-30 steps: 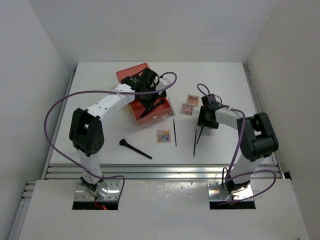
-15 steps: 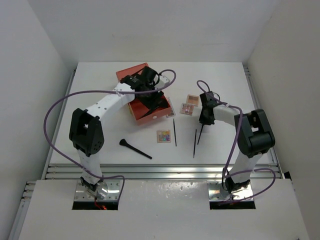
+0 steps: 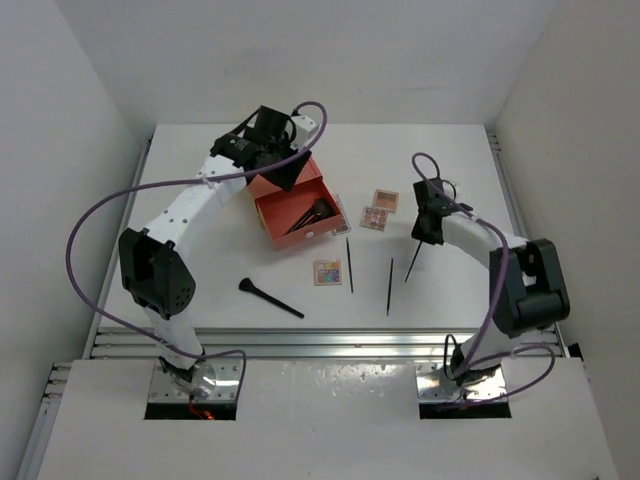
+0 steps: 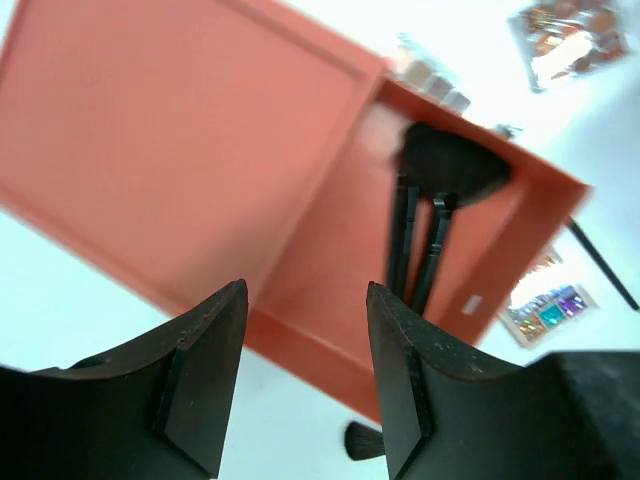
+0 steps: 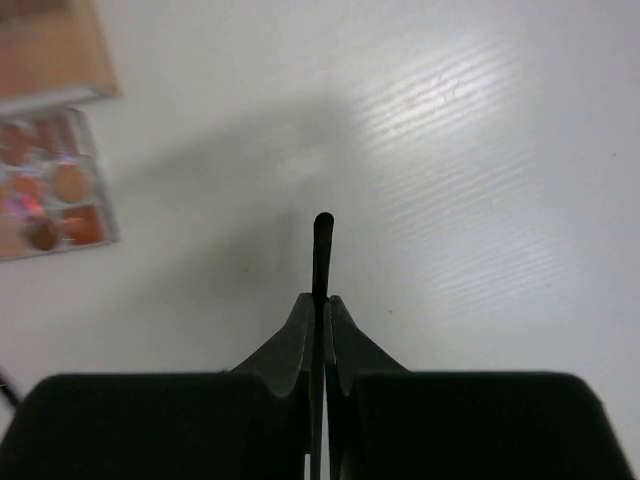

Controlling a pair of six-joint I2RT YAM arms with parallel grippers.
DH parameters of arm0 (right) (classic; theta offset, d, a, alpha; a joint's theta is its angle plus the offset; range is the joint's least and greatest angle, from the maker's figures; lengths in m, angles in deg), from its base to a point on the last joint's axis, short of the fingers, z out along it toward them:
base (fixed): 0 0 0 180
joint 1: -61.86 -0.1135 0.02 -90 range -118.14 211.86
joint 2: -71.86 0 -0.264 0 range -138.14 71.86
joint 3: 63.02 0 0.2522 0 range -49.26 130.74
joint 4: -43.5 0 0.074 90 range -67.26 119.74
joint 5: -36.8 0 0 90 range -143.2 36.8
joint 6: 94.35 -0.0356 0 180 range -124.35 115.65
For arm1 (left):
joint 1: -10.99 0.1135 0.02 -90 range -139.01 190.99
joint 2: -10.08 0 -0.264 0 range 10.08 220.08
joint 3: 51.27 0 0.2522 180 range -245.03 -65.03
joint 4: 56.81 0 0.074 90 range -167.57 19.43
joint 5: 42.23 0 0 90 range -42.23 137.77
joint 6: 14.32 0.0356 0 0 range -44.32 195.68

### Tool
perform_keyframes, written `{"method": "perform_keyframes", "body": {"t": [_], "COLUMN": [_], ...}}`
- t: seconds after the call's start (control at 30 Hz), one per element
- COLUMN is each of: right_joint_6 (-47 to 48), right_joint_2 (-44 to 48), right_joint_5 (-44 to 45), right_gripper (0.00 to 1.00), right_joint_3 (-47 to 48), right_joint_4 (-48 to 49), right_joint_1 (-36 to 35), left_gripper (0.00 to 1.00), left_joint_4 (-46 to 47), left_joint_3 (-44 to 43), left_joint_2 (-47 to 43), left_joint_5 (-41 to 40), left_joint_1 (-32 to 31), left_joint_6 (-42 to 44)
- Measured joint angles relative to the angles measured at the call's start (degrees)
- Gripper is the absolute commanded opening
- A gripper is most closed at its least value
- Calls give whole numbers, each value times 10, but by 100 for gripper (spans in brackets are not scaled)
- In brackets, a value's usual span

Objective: Organize the makeup

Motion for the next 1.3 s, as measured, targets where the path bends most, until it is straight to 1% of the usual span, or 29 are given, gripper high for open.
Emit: {"method": "perform_keyframes", "body": {"t": [0.1,0.17,0.23,0.37,0.47,0.57,0.67,0.77,0.9,1.03,1.17,1.2,1.27,1.3], "right_joint_6": [3,7,5,-30,-71,-99,-121,-144,-172,-213,-274,-286,-303,-308], "right_joint_2": [72,112,131,136,107,45,-17,-59,-91,-105,-129,-135,-145,-149], "right_joint_5": [16,33,44,53,62,76,84,90,100,105,102,101,96,92], "right_gripper": [1,1,1,1,1,1,1,1,1,1,1,3,14,30], "right_joint_3": [3,27,61,107,123,149,174,189,205,214,241,247,258,261], "right_joint_4": [15,23,43,127,189,239,275,287,290,275,238,234,221,216], "right_joint_1": [-10,-32,-58,-136,-197,-248,-281,-293,-295,-297,-297,-296,-296,-296], "left_gripper": [57,57,57,57,57,57,57,57,57,57,57,57,57,57], "left_joint_4": [3,12,23,46,64,78,80,83,89,94,101,101,101,101], "left_joint_3": [0,0,0,2,15,45,70,87,97,101,105,106,108,109], "left_joint_2": [-1,-1,-1,-1,-2,-11,-18,-26,-39,-51,-56,-56,-56,-56], "left_joint_5": [-2,-5,-9,-15,-17,-17,-15,-10,-3,4,11,12,13,14], "left_joint_1": [33,57,78,114,133,147,158,167,179,185,186,186,186,186], "left_joint_6": [-13,-24,-32,-53,-64,-76,-83,-90,-95,-100,-104,-104,-104,-104]}}
